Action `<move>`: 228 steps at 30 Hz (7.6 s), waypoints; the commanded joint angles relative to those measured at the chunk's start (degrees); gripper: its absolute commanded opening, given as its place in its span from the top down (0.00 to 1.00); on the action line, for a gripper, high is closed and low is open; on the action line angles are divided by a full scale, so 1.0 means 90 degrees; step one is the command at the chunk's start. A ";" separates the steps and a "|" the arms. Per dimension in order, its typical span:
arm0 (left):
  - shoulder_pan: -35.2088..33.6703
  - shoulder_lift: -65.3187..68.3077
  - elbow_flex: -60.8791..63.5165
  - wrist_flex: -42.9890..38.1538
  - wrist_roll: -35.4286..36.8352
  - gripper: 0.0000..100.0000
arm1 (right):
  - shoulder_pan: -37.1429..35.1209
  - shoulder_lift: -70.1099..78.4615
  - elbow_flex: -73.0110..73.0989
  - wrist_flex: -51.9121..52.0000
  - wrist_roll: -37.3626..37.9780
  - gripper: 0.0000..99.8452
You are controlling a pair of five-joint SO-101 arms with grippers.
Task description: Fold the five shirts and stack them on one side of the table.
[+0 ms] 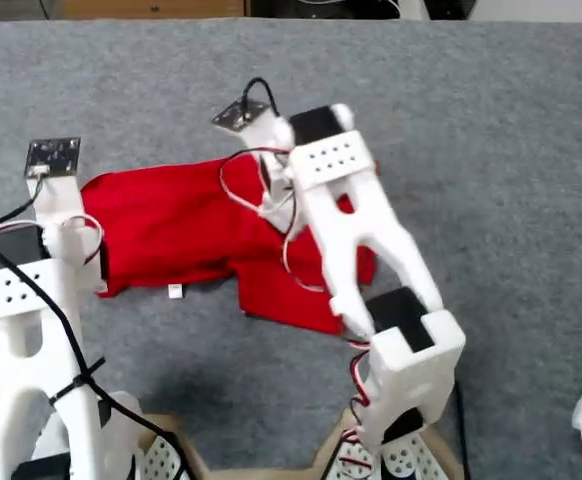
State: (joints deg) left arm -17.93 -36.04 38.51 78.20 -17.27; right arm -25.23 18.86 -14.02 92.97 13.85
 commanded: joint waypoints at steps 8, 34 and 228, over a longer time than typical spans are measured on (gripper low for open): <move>-0.0088 -0.0005 0.0498 -0.0107 -0.0010 0.98 | -0.0063 0.1441 -0.1177 0.0098 -0.0176 0.71; -0.0078 -0.0005 0.0498 -0.0078 -0.0039 0.98 | -0.0083 0.2242 -0.2632 0.1045 -0.0234 0.99; 0.1534 1.1179 -1.3822 0.2530 0.0479 0.98 | 0.0943 0.4821 -0.9011 0.0996 -0.0674 0.99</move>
State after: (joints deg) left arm -5.01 68.40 -88.62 99.91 -13.41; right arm -13.01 67.65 -92.70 101.14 7.78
